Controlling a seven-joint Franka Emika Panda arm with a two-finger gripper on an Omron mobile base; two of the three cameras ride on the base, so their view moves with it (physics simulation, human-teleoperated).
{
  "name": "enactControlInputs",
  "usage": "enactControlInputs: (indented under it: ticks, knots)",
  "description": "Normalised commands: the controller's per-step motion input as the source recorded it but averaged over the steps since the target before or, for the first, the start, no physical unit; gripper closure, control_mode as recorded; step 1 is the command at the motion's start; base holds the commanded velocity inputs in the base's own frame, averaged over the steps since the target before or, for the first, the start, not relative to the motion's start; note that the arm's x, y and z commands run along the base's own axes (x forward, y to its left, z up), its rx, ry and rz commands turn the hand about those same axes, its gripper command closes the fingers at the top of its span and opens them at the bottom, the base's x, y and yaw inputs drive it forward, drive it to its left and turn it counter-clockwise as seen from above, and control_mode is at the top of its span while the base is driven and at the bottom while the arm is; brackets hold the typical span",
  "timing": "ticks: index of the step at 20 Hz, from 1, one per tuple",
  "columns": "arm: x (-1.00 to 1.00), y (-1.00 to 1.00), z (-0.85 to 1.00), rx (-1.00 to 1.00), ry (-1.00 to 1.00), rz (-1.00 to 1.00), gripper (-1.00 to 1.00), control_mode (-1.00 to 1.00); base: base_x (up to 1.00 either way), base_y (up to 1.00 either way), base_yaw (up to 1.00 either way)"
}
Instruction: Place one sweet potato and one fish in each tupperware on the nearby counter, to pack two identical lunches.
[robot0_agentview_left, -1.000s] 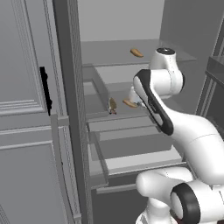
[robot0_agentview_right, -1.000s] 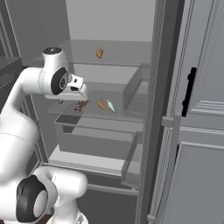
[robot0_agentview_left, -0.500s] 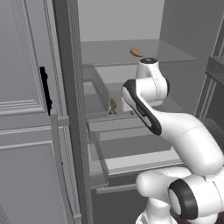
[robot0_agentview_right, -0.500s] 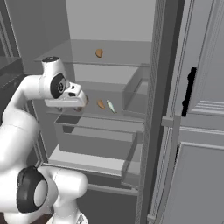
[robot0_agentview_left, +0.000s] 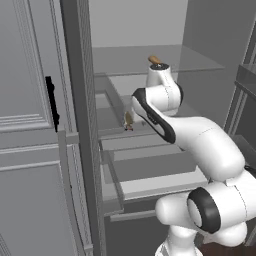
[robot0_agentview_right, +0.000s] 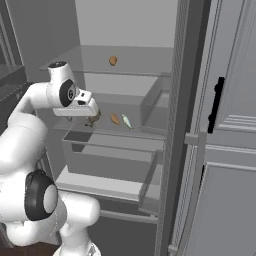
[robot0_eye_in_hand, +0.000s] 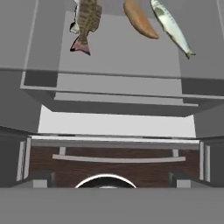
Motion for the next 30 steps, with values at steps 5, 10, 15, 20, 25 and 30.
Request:
enactControlInputs:
  ticks: [5, 10, 15, 20, 25, 30]
  knots:
    - [0.16, 0.14, 0.05, 0.01, -0.22, 0.0, -1.0, -1.0, 0.0, 0.0, 0.0]
    - [0.1, 0.12, -0.09, 0.0, -0.08, -0.01, -1.0, -1.0, 0.0, 0.0, 0.0]
    - [0.43, -0.05, -0.11, 0.19, 0.0, -0.02, -1.0, -1.0, 0.0, 0.0, 0.0]
    - [0.34, -0.01, -0.13, 0.06, 0.0, 0.02, -1.0, -1.0, 0.0, 0.0, 0.0]
    - [0.63, 0.21, -0.11, -0.04, 0.05, 0.03, -1.0, -1.0, 0.0, 0.0, 0.0]
    - [0.53, 0.17, -0.3, -0.02, 0.13, 0.0, -1.0, -1.0, 0.0, 0.0, 0.0]
